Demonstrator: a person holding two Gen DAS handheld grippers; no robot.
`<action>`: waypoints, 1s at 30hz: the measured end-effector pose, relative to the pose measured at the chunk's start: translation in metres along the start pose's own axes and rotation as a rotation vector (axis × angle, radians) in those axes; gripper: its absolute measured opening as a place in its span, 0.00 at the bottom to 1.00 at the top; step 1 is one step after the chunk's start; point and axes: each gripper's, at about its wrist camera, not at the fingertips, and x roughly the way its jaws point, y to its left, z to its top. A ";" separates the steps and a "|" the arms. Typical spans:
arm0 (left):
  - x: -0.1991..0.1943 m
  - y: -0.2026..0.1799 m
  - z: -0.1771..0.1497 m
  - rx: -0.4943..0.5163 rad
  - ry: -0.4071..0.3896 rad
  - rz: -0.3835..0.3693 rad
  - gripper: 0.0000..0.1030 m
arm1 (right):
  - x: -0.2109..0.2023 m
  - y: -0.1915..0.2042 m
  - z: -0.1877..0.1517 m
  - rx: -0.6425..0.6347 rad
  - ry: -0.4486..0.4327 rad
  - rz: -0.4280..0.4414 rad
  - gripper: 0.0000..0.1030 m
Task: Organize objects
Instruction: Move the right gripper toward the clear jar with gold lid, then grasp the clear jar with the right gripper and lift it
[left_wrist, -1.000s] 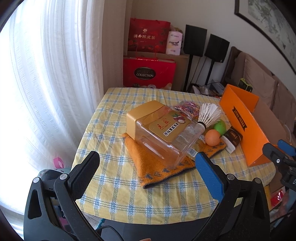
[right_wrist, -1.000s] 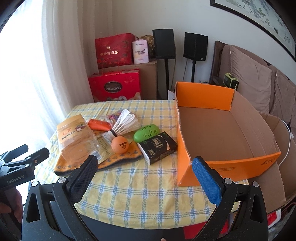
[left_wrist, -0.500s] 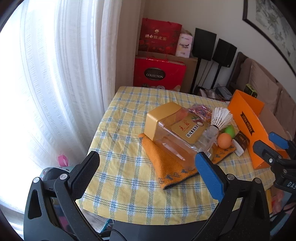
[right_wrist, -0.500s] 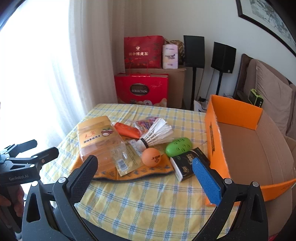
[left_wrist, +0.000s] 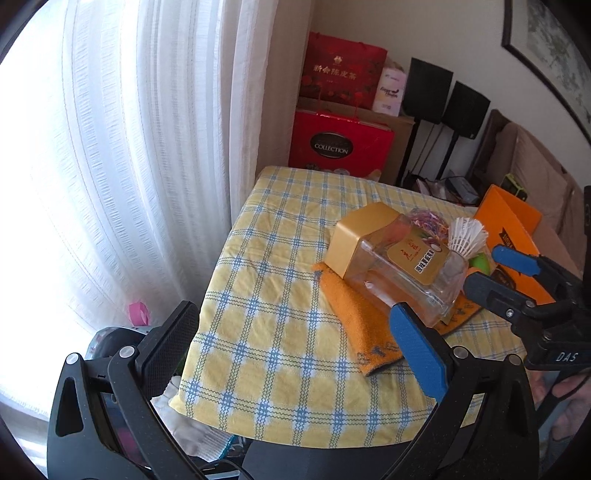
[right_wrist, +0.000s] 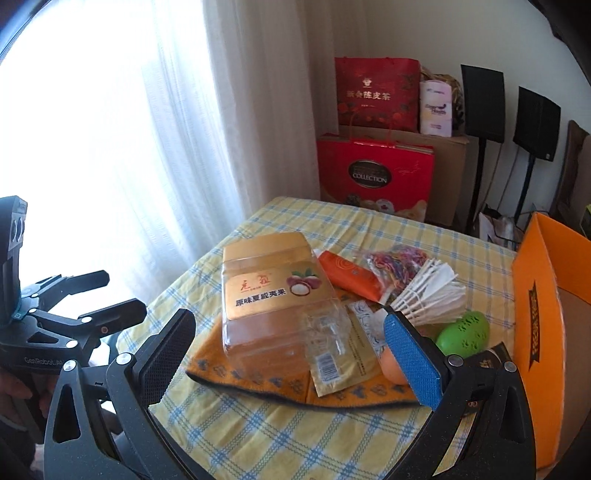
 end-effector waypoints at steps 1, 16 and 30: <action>0.001 0.001 0.000 -0.002 0.002 0.001 1.00 | 0.006 0.001 0.001 -0.010 0.007 0.008 1.00; 0.016 0.009 -0.001 -0.018 0.029 -0.003 1.00 | 0.066 0.003 0.000 -0.037 0.117 0.066 1.00; 0.022 0.016 -0.004 -0.033 0.043 -0.005 1.00 | 0.094 0.002 0.005 -0.045 0.159 0.074 1.00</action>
